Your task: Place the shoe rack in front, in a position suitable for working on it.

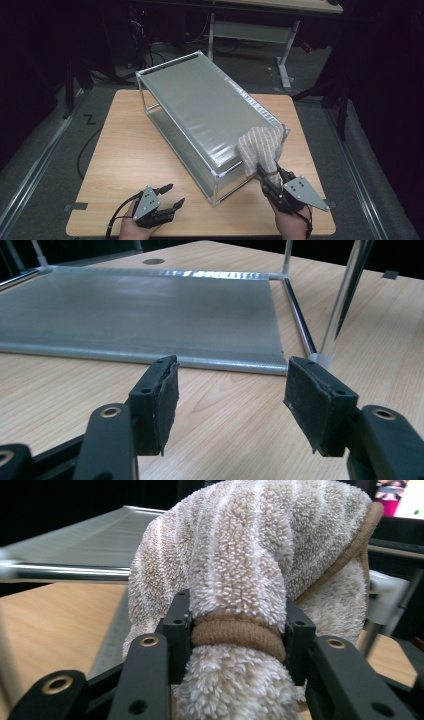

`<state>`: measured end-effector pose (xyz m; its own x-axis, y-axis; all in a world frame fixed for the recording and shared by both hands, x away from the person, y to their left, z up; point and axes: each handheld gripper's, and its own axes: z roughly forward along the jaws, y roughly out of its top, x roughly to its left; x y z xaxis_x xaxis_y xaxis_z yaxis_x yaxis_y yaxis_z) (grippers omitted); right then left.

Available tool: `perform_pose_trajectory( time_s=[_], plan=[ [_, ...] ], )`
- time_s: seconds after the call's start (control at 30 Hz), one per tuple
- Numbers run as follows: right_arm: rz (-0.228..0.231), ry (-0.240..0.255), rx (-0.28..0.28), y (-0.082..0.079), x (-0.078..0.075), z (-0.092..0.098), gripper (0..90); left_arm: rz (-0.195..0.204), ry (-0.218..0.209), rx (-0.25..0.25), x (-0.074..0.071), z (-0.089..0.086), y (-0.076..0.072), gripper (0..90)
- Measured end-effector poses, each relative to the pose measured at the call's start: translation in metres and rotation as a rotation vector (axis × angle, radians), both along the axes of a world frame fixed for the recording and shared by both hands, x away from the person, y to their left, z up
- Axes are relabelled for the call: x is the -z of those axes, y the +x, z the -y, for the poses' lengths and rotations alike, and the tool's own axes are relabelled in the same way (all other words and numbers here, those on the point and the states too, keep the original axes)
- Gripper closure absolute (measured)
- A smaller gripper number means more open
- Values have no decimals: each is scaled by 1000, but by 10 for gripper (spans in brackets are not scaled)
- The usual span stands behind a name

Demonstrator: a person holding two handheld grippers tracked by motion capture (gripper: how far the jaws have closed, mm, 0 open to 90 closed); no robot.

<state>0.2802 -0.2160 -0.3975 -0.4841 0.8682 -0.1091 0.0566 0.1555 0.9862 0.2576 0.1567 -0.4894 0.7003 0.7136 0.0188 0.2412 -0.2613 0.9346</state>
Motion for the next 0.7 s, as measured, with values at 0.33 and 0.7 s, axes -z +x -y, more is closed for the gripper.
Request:
perform_pose_trajectory(
  time_s=[0.33,0.7],
  plan=[
    [13,-22,-143,-28,-2,-35,588,7,3,31,-1,8,4,387],
    [19,-37,-203,-40,-4,-49,587,2,-2,34,0,9,5,387]
  ],
)
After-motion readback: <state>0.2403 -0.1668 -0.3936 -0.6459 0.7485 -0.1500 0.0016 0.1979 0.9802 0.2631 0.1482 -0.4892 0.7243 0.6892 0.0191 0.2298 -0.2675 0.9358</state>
